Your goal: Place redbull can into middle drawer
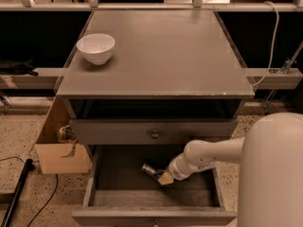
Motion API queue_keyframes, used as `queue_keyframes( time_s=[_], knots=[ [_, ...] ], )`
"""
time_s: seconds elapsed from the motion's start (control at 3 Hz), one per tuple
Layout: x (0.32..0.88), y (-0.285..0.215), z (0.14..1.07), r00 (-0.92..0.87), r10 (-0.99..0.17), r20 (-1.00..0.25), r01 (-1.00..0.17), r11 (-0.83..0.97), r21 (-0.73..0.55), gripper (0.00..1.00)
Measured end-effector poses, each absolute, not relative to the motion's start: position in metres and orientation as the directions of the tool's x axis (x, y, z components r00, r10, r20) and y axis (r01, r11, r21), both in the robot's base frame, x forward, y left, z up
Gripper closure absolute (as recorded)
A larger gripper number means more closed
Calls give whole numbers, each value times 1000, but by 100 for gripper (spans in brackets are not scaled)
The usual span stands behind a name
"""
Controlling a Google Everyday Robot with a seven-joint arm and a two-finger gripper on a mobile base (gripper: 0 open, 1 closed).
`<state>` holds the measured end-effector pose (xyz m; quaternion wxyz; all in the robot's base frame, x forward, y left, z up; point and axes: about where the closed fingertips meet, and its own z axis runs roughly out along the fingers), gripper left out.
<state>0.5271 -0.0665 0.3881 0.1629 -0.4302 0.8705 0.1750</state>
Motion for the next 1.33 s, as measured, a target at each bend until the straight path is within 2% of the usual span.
queue_keyframes(
  time_s=[0.67,1.0,1.33],
  knots=[
    [527,-67,388,-577,-692,-434,-806,569,165,36],
    [527,-66,388,-577,-692,-434,-806,568,165,5],
    [527,-66,388,-577,-692,-434,-806,568,165,0]
  ],
)
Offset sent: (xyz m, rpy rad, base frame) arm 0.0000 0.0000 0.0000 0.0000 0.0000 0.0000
